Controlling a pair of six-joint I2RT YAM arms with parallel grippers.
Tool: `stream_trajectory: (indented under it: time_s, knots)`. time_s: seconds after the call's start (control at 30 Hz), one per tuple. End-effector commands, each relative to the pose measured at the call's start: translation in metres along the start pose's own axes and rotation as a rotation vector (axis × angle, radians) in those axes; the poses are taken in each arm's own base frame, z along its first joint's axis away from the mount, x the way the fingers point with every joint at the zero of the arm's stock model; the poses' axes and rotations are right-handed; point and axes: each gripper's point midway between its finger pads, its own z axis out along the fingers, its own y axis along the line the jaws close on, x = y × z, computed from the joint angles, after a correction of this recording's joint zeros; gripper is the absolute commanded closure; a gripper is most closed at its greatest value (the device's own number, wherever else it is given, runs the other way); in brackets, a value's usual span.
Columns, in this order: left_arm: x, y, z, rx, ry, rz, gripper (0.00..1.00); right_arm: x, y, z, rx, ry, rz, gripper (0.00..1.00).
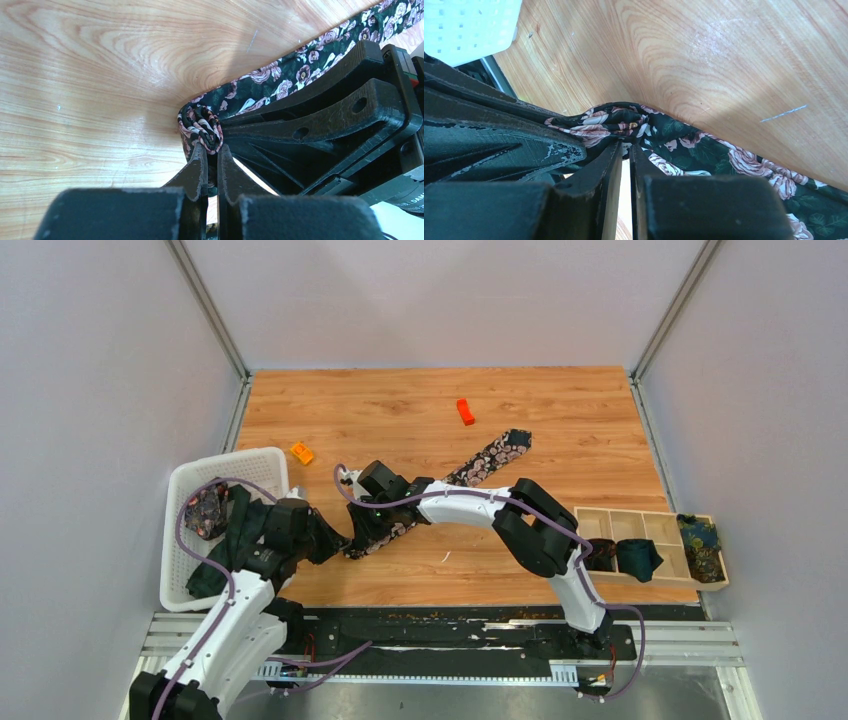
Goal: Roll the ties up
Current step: Roll the tie at the center of the board.
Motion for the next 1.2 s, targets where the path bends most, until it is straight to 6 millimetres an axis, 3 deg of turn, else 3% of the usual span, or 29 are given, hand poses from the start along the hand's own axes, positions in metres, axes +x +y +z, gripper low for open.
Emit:
stream_trajectory:
  time_s: [0.0, 0.5, 0.73, 1.17]
  knots:
    - [-0.016, -0.026, -0.005, 0.081, -0.036, 0.019, 1.00, -0.012, 0.014, 0.006, -0.041, -0.031, -0.015, 0.87]
    - [-0.021, -0.037, 0.010, 0.079, -0.011, 0.035, 1.00, -0.013, 0.003, 0.009, -0.028, -0.023, -0.014, 0.88]
    - [-0.019, -0.046, 0.018, 0.062, -0.001, 0.067, 1.00, -0.016, -0.002, 0.003, -0.022, -0.034, -0.015, 0.88]
    - [-0.011, -0.041, 0.044, 0.006, 0.020, 0.099, 1.00, -0.018, -0.007, -0.016, -0.022, -0.055, -0.015, 0.88]
